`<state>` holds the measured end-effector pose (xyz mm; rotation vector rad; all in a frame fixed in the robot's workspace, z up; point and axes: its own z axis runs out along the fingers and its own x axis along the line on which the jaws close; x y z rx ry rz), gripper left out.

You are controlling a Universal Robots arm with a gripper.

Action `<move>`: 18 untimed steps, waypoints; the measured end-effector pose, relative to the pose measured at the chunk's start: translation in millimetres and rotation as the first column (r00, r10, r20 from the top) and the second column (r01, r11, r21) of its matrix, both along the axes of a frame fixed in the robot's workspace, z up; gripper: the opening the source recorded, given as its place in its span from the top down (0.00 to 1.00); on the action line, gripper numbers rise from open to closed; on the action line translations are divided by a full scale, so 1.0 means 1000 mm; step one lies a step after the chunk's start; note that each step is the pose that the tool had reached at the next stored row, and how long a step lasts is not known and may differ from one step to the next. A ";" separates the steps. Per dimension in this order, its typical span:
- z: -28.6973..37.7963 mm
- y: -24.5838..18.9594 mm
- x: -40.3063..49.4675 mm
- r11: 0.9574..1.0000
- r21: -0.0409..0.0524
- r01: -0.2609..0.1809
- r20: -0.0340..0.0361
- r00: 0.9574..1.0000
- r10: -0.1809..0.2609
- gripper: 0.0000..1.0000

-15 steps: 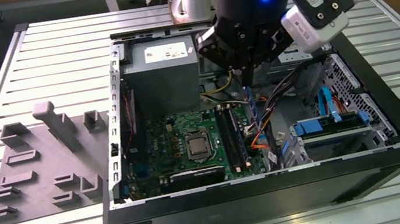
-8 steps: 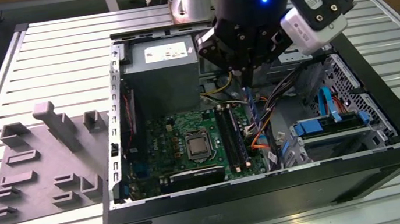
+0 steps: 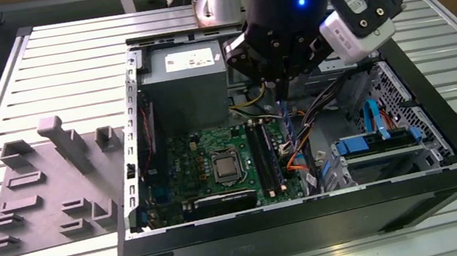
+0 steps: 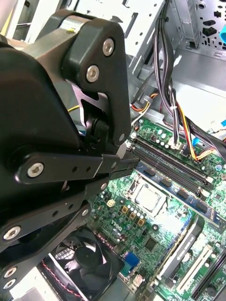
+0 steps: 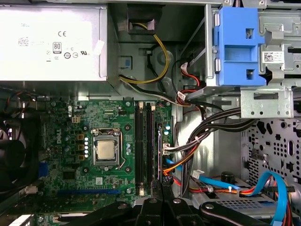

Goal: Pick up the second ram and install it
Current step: 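Insert the second ram into the second slot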

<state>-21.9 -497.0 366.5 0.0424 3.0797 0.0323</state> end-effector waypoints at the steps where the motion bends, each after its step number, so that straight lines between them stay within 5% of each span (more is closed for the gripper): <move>1: -0.0003 0.0000 0.0000 1.000 0.000 0.000 0.000 1.000 0.000 0.88; 18: -0.0049 0.0000 -0.0005 1.000 0.000 0.000 0.000 1.000 0.000 0.88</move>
